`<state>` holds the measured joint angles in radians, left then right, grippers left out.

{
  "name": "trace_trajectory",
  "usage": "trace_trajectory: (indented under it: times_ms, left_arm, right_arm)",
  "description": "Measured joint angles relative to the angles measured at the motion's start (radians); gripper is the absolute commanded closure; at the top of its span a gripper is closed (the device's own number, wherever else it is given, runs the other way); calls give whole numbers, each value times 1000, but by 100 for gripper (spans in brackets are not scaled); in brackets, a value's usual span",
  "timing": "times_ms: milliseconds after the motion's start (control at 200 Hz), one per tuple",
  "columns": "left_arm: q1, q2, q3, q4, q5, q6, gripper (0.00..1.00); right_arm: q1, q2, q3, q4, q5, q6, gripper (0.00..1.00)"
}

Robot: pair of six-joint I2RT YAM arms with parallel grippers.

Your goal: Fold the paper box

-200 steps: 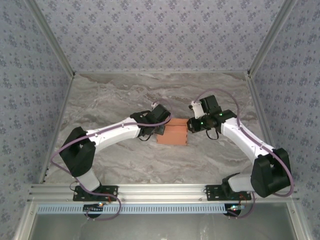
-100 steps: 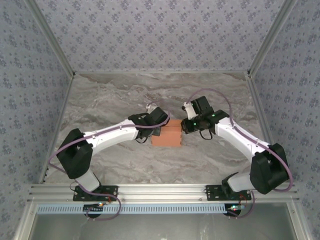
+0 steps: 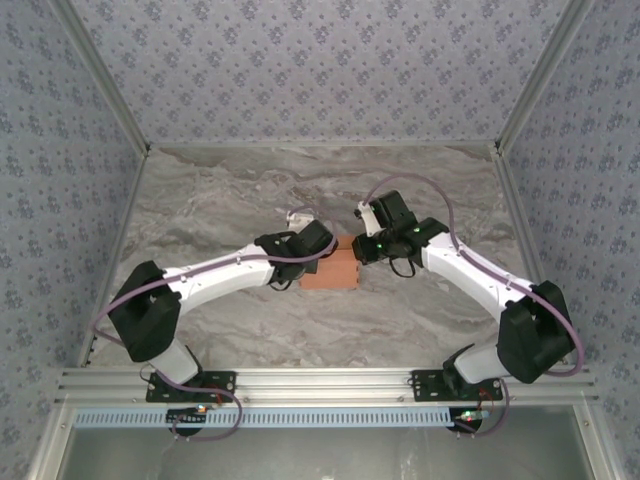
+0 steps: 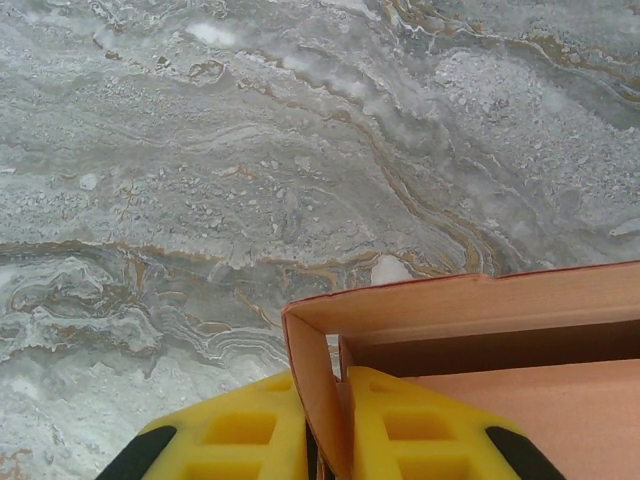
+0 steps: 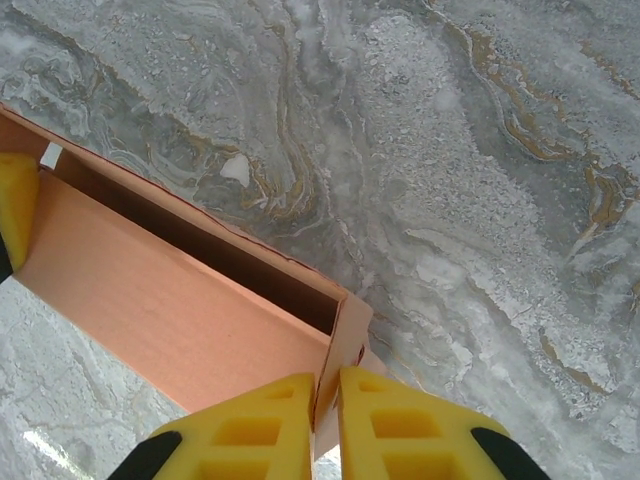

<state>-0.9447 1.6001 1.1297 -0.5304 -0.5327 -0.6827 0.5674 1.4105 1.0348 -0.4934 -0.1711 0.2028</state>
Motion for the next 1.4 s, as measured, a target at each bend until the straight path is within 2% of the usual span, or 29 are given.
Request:
trace_trajectory:
  times_ms: [215, 405, 555, 775, 815, 924, 1049, 1154, 1274, 1399]
  left_arm:
    - [-54, -30, -72, 79, -88, 0, 84]
    - [-71, -35, -111, 139, -141, -1, 84]
    - [-79, -35, -133, 175, -181, 0, 84]
    - [-84, -43, -166, 237, -203, 8, 84]
    - [-84, -49, -178, 251, -205, 12, 84]
    - [-84, -72, -219, 302, -205, 28, 84]
    - [-84, -105, -270, 354, -205, 50, 83]
    - [-84, -119, -293, 381, -204, 64, 82]
    - [-84, -127, -317, 424, -205, 71, 82]
    - [-84, -131, -331, 449, -205, 72, 83]
  right_arm:
    - [0, -10, -56, 54, -11, 0, 78]
    - [-27, -42, -105, 103, -82, -3, 70]
    - [-100, -145, -170, 139, -185, -43, 55]
    - [-189, -356, -235, 166, -255, -324, 25]
    - [-201, -368, -241, 177, -259, -379, 23]
    - [-274, -327, -244, 194, -318, -530, 17]
    - [-342, -207, -222, 110, -491, -844, 12]
    - [-272, -150, -222, 105, -521, -1004, 12]
    - [-170, -93, -222, 185, -468, -1073, 11]
    - [-161, -45, -221, 246, -422, -1112, 11]
